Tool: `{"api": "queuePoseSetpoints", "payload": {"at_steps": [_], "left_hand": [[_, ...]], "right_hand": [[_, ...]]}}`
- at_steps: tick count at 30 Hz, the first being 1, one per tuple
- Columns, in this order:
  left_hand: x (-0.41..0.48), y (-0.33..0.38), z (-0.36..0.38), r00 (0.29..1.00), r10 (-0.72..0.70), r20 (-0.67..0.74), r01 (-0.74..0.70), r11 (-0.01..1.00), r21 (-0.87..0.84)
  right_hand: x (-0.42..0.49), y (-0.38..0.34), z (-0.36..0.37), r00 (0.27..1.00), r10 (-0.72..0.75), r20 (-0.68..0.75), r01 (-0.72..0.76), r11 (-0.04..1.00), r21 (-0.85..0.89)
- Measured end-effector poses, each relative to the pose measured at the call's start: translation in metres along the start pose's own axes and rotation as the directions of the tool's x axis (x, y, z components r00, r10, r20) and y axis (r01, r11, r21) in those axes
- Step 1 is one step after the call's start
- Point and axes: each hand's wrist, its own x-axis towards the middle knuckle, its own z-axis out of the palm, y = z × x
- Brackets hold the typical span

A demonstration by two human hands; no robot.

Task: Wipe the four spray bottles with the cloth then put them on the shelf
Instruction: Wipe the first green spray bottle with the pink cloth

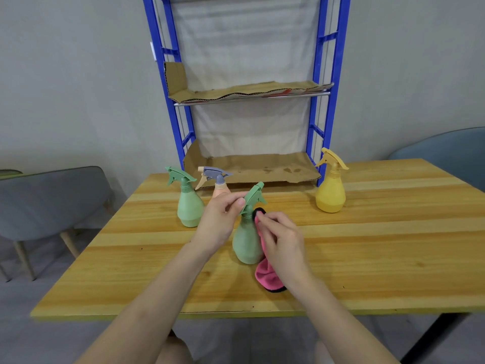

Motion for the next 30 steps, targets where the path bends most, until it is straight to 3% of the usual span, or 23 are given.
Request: {"api": "queuePoseSetpoints", "payload": {"at_steps": [5,8,12,16,23,30], "left_hand": [[0.003,0.012,-0.003,0.999,-0.002,-0.034,0.007,0.99,0.142],[0.006,0.015,-0.005,0.998,0.002,-0.058,0.019,0.934,0.356],[0.009,0.019,-0.004,0.998,0.032,-0.058,0.001,0.868,0.496],[0.011,0.013,-0.003,0.997,0.027,-0.07,0.008,0.888,0.46],[0.017,0.003,-0.004,1.0,0.014,-0.027,-0.003,0.92,0.392],[0.017,0.001,0.001,0.999,0.044,-0.013,-0.037,0.943,0.331]], "right_hand": [[0.015,-0.01,-0.02,0.917,0.393,-0.07,-0.364,0.896,0.253],[0.028,-0.007,-0.028,0.877,0.474,-0.076,-0.427,0.844,0.324],[0.034,-0.005,-0.032,0.898,0.44,-0.022,-0.422,0.873,0.244],[0.033,-0.007,-0.028,0.933,0.354,0.063,-0.36,0.916,0.179],[0.039,0.001,-0.028,0.931,0.33,0.159,-0.358,0.912,0.2],[0.043,0.011,-0.017,0.95,0.262,0.171,-0.244,0.963,-0.115]]}}
